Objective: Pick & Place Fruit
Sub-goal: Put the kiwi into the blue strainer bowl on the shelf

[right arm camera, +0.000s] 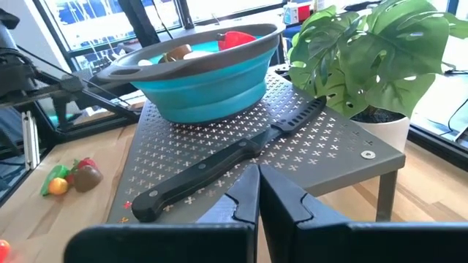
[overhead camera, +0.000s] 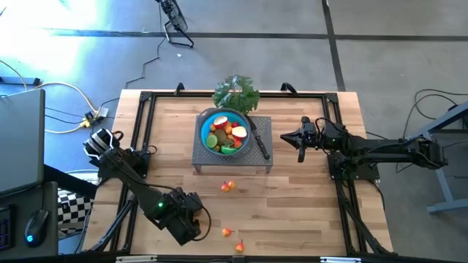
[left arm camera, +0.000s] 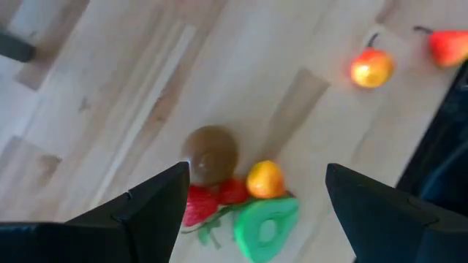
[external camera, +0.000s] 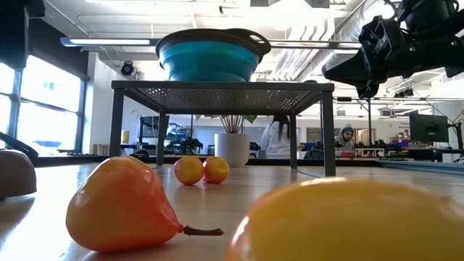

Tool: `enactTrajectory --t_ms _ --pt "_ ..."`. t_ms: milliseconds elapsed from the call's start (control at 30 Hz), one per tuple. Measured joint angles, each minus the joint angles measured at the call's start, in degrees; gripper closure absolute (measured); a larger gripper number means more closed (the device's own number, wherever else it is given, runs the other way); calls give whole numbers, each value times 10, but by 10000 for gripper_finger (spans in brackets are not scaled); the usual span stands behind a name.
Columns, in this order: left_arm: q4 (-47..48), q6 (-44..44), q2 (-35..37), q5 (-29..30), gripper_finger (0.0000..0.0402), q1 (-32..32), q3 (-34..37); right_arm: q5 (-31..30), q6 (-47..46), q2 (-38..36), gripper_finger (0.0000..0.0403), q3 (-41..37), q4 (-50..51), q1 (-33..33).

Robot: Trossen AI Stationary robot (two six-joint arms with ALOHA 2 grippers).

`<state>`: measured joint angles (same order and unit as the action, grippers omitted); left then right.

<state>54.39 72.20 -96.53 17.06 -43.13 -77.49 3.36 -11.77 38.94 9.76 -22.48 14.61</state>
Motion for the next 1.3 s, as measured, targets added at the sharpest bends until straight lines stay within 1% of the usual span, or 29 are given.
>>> enactTrajectory --t_ms 267,500,633,900,1033,1300 --pt "-94 0 0 1 89 0 0 0 0 0 401 0 0 0" --pt "-102 -62 0 6 89 0 0 0 0 0 401 0 0 0" --pt "-116 -63 0 6 89 0 0 0 0 0 401 0 0 0" --pt "-114 -63 0 6 89 0 0 0 0 0 401 0 1 0" --pt "-116 -40 0 6 89 0 0 0 0 0 401 0 1 0" --pt "-116 -43 0 6 89 6 0 0 0 0 401 0 1 0"
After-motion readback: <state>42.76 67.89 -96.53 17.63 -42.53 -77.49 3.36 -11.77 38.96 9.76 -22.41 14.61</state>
